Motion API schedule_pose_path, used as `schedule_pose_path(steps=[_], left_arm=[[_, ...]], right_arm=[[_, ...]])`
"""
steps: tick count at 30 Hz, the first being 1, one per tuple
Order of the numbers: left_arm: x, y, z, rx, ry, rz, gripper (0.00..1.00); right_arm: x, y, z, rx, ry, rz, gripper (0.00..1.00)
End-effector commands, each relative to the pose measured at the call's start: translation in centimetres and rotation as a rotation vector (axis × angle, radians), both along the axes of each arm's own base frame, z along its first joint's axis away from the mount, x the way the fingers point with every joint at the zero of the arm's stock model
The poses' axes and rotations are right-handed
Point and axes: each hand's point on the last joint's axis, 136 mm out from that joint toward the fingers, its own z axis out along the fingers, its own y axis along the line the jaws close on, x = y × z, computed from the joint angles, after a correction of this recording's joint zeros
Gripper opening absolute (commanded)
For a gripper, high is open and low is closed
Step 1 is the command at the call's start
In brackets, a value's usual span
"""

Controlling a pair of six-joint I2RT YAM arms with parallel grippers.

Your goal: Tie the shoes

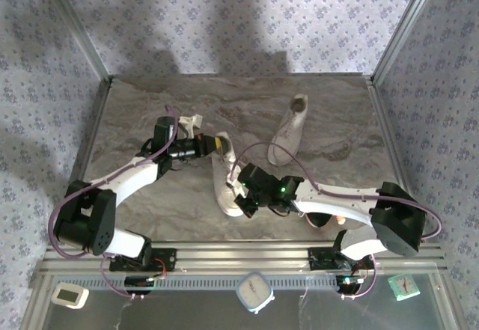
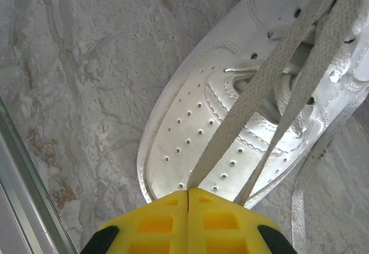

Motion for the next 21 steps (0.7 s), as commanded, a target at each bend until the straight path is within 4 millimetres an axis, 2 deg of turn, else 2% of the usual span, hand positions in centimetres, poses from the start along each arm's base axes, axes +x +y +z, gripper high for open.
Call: schedule_pose_path(steps=[1, 10, 14, 16, 18, 21], left_arm=[[1.6, 0.6, 1.1, -0.015, -0.026, 0.046, 0.00], [1.5, 0.3, 0.9, -0.023, -0.016, 0.031, 0.00], [0.8, -0.3, 1.2, -0.045, -0.040, -0.019, 0.00], [0.2, -0.8, 1.3, -0.052, -0.056, -0.052, 0.00], [-0.4, -1.0, 1.0, -0.051, -0.067, -0.067, 0.00], [-0.8, -0.8, 0.4, -0.055, -0.072, -0.064, 0.00]], right_arm=[[-0.8, -0.4, -1.1, -0.064, 0.012, 0.030, 0.00], [-1.2, 0.3, -1.5, -0.073, 0.019, 0.057, 0.00], [0.5, 0.7, 0.5, 0.001, -0.018, -0.024, 0.00], [1.7, 0.7, 2.0, 0.053, -0.038, -0.084, 0.11], [2.5, 0.5, 4.2, 0.142, -0.047, -0.121, 0.29], [3.9, -0.5, 7.3, 0.288, -0.066, -0.203, 0.46]])
